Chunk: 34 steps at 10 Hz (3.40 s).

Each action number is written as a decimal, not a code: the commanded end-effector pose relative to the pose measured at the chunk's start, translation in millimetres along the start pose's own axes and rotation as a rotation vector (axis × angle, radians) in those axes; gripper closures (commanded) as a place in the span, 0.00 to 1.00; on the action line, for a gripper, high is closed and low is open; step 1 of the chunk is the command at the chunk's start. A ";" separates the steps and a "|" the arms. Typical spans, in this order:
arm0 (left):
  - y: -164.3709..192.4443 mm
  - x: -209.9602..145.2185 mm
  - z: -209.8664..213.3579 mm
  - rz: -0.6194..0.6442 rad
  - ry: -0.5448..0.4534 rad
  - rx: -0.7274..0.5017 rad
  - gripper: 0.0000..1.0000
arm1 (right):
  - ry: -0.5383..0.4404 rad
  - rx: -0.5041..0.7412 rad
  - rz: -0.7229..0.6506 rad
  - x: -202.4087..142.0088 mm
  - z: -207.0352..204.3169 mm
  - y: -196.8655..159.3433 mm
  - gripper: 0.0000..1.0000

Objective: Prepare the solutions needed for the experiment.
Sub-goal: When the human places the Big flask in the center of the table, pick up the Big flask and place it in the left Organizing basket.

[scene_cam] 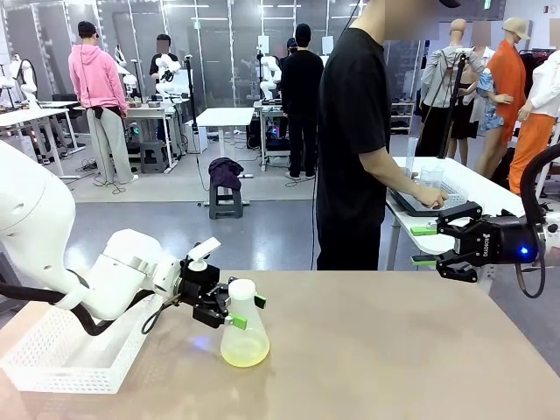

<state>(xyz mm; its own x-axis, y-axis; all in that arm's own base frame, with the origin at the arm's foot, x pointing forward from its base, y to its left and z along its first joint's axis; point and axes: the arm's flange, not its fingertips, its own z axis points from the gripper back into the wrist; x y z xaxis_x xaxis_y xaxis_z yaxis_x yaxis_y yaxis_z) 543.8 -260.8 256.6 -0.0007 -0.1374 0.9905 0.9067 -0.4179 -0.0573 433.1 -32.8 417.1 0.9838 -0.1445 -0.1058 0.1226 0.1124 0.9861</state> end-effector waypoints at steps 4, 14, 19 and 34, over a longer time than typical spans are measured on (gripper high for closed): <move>3.1 -2.3 -0.1 -0.019 -0.045 -0.003 0.57 | 0.003 0.004 0.000 -0.1 0.1 0.4 0.45; -49.5 69.7 27.4 -0.037 0.057 0.006 1.00 | 0.003 0.004 0.000 -0.1 0.1 0.4 0.45; -115.9 131.7 121.5 -0.131 0.059 0.115 1.00 | 0.003 0.004 0.000 -0.1 0.1 0.4 0.45; -170.2 46.6 290.1 -0.086 -0.117 0.376 1.00 | 0.003 0.004 0.000 -0.1 0.1 0.4 0.45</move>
<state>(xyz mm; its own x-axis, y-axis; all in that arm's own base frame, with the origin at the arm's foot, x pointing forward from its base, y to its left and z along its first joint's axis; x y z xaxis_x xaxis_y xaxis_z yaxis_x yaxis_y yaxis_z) 500.9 64.5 345.1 -0.0322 -0.0301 0.9990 0.9974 -0.0656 0.0301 433.1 -32.5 416.9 0.9838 -0.1443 -0.1062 0.1231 0.1134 0.9859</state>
